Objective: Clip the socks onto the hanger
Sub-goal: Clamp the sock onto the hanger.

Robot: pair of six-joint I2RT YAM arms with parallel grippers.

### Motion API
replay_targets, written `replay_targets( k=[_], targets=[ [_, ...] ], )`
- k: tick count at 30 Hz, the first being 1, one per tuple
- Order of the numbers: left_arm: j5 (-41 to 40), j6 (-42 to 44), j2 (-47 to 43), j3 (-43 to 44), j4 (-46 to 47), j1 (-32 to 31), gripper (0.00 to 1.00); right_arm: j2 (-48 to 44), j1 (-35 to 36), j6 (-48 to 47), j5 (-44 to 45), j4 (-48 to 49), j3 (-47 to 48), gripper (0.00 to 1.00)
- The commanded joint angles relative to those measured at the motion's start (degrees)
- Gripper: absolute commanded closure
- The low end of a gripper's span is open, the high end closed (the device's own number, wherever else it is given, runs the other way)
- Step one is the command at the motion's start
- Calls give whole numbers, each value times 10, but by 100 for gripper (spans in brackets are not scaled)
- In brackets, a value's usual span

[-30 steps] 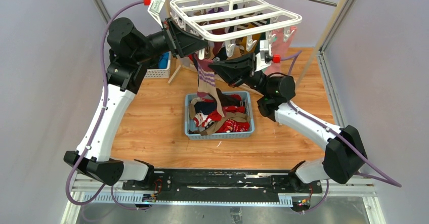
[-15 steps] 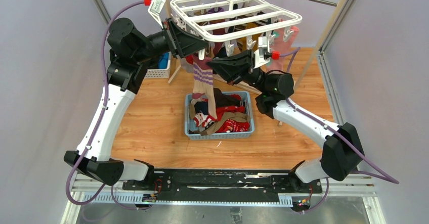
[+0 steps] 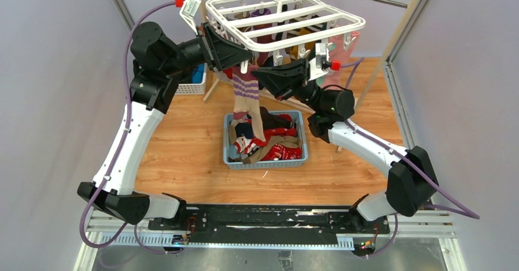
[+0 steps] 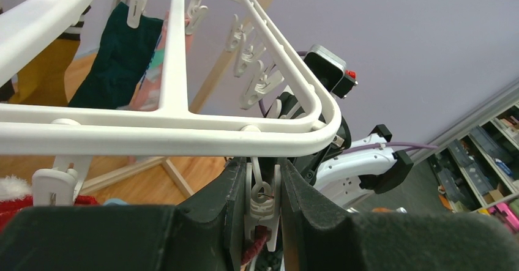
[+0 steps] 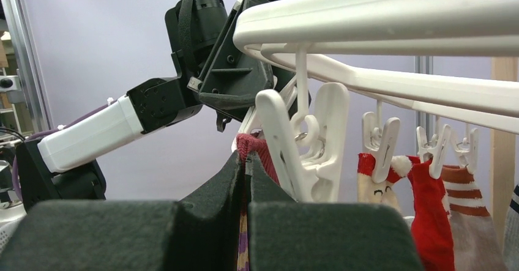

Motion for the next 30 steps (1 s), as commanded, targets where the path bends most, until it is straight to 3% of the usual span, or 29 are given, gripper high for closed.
replay_targets(
  k=[1, 13, 20, 28, 30],
  targets=[
    [33, -7, -11, -4, 7, 1, 100, 8, -7, 17, 20, 42, 20, 100],
    [30, -3, -13, -9, 8, 1, 100, 8, -1, 1, 60, 63, 18, 100],
    [16, 12, -18, -10, -12, 1, 54, 5, 7, -12, 50, 47, 14, 100],
    [5, 42, -30, -1, -49, 4, 38, -12, 8, -29, 41, 19, 7, 100],
    [3, 51, -35, 1, -63, 11, 24, -19, 7, -38, 42, 6, 1, 98]
  ],
)
